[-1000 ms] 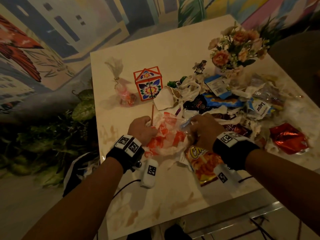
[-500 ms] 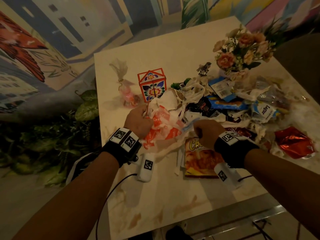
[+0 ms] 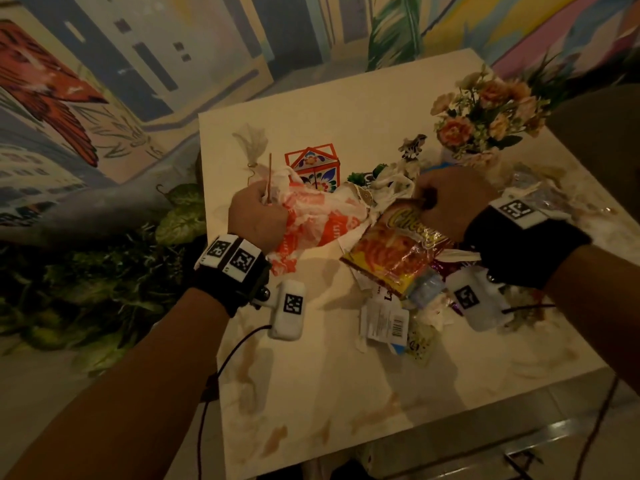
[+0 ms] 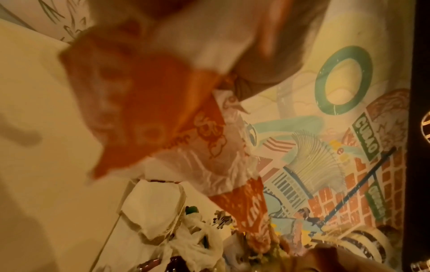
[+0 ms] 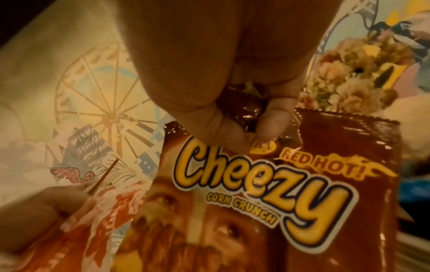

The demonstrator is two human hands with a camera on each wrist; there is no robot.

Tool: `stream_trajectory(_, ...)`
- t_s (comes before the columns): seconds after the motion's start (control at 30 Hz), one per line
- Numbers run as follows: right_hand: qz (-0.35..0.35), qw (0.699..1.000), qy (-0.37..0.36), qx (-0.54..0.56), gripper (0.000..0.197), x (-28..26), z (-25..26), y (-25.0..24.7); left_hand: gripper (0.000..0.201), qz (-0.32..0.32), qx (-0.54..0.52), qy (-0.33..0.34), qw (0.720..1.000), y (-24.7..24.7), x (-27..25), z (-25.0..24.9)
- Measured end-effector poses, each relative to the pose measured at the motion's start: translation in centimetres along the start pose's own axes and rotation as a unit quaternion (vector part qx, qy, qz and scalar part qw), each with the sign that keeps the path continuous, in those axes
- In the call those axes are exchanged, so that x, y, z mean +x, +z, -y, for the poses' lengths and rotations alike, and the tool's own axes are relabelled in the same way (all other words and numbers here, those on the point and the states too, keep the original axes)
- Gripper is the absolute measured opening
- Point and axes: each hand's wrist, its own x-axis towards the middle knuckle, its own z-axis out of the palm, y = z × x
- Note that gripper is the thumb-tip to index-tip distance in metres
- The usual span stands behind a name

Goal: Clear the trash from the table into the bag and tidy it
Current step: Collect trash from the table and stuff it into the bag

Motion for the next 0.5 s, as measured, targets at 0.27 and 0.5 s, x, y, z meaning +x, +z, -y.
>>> stream_trajectory(0.27,-0.031,0.996,-0.05,-0.061,0.021,-0.1,2.9,-3.6,0.039,-0.013,-0.04,-0.05,0.998,-2.2,0.3,0.3)
stream_trajectory(0.5,-0.015,0.992,0.001,-0.123,0.025,0.0,5.9,-2.2,0.019,0.011,-0.031,-0.063,0.997,-3.8,0.7,3.3)
